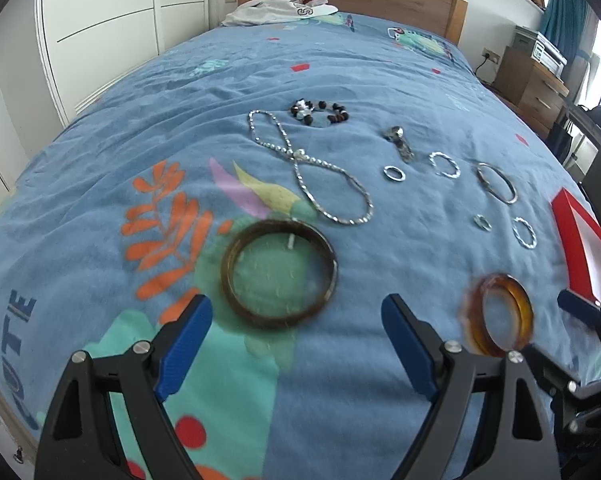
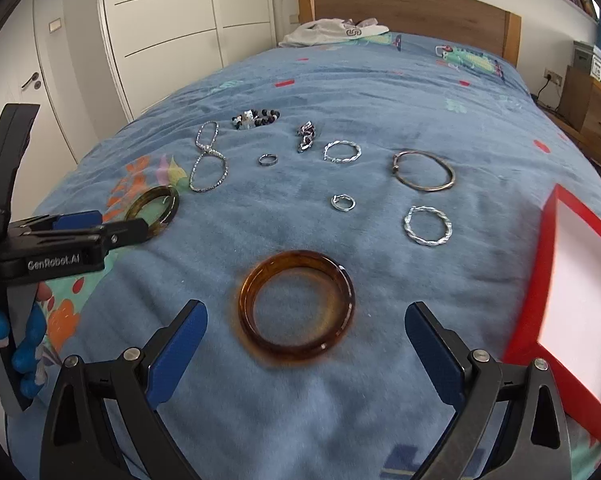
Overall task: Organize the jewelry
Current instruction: 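Reach both grippers toward the amber and dark brown bangles, then grasp the amber bangle with the right gripper while the left grasps the dark bangle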
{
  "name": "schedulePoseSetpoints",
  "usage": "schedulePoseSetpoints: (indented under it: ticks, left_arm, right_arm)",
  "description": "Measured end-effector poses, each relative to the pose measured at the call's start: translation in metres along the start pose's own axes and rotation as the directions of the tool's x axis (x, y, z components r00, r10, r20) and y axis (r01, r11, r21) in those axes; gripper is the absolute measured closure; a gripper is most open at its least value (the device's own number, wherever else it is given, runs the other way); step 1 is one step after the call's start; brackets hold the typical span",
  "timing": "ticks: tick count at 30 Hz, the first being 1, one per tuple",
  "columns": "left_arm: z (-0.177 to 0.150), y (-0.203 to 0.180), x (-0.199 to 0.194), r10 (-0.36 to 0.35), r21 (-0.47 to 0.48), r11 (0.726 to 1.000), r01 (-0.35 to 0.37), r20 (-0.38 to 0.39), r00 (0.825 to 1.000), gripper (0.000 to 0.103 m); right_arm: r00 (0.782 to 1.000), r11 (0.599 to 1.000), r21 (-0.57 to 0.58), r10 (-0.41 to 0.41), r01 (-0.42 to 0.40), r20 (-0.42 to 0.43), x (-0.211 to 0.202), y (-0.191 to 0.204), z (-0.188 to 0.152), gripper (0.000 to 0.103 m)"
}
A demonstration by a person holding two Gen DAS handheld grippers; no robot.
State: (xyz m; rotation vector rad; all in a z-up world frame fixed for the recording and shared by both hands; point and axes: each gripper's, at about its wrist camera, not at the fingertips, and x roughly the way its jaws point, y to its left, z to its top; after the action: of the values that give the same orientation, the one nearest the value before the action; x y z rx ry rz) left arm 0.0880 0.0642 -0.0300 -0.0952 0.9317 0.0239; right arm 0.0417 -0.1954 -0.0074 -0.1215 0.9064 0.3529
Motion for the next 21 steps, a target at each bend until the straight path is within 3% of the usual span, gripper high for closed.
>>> schedulePoseSetpoints:
  ticks: [16, 21]
  left_arm:
    - [0.016, 0.018, 0.057, 0.035, -0.016, 0.999, -0.036, -0.057, 0.998, 0.017]
    - [0.016, 0.017, 0.057, 0.032, -0.024, 0.999, -0.033, -0.051, 0.998, 0.017]
  right_arm:
    - [0.997, 1.0, -0.017, -0.021, 0.02, -0.076, 0.04, 0.004, 0.005, 0.004]
    - [0.996, 1.0, -0.018, -0.027, 0.025, -0.089, 0.043, 0.004, 0.004, 0.015]
